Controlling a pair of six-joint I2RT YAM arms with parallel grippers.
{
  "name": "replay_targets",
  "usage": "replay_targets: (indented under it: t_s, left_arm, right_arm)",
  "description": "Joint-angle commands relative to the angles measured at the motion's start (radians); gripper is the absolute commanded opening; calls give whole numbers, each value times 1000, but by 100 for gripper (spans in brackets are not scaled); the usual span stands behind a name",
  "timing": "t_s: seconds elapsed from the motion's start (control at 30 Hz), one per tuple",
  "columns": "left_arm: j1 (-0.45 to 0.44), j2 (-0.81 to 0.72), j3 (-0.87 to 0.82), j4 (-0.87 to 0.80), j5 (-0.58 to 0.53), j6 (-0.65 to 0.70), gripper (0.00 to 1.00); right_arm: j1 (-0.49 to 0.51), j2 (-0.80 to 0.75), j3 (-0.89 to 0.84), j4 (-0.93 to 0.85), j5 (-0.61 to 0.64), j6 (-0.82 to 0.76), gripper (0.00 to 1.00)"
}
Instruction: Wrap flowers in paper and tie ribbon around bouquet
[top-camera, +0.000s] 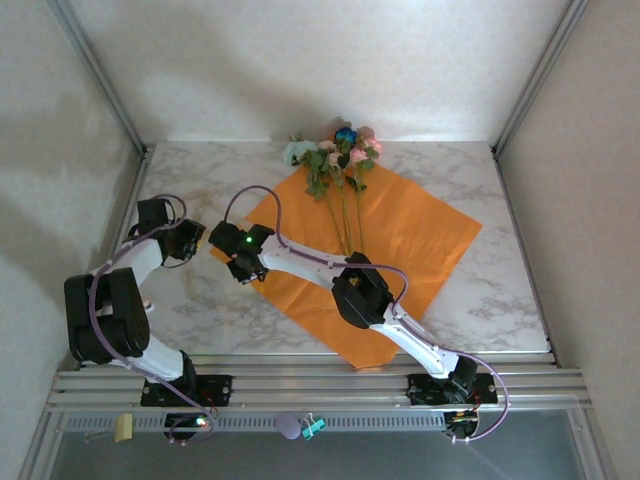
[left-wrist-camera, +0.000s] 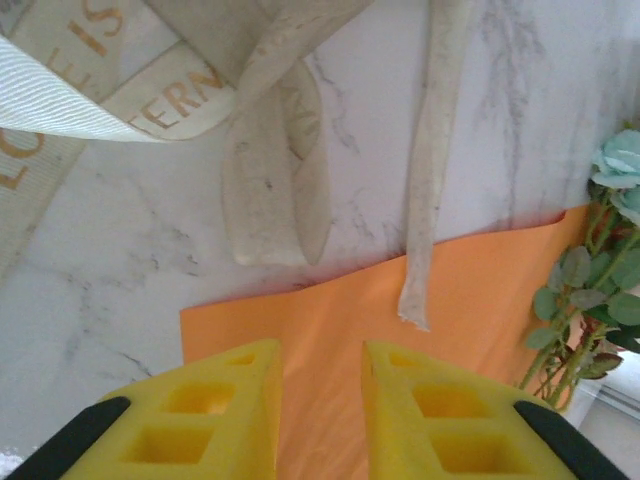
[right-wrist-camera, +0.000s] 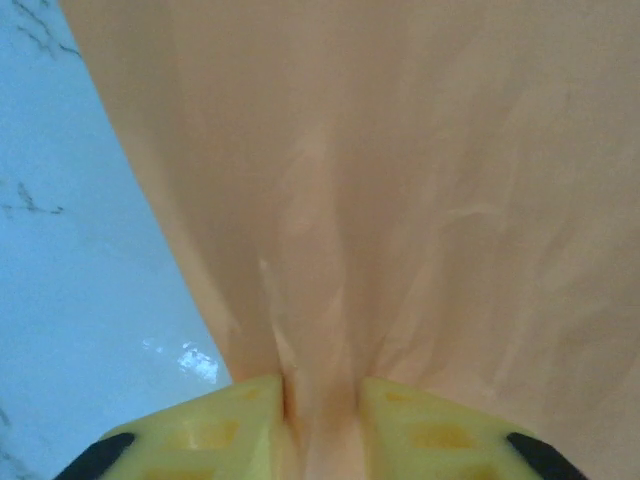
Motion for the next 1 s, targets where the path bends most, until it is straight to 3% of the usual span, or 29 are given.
replay_targets:
  t_s: [0.0, 0.13, 0.23, 0.33, 0.47, 0.6, 0.77, 0.97]
  left_arm:
    - [-18, -62, -11, -5, 19, -20, 27]
    - [-58, -125, -19, -47, -14, -33, 31]
    - [-110, -190, -37, -86, -56, -58, 43]
    - [-150, -290, -103, -45, -57, -135, 55]
    - [-204, -392, -166, 55, -29, -254, 61]
    - [-277, -488, -206, 145, -52, -359, 61]
    - [-369, -553, -220, 56, -103, -385, 56]
    - [-408, -596, -324, 123, -113, -457, 52]
  right_arm:
    - [7, 18, 8, -32, 25, 22, 14]
    - [2, -55, 9, 21, -23, 27, 13]
    - [-14, -133, -27, 73, -94, 46, 10]
    - [-47, -240, -154, 168, -193, 80, 10]
    - [-117, -387, -383, 322, -369, 155, 10]
    - [-185, -524, -612, 509, -499, 240, 10]
    - [-258, -657, -828, 685, -582, 333, 12]
    - [-346, -753, -1041, 883, -674, 457, 15]
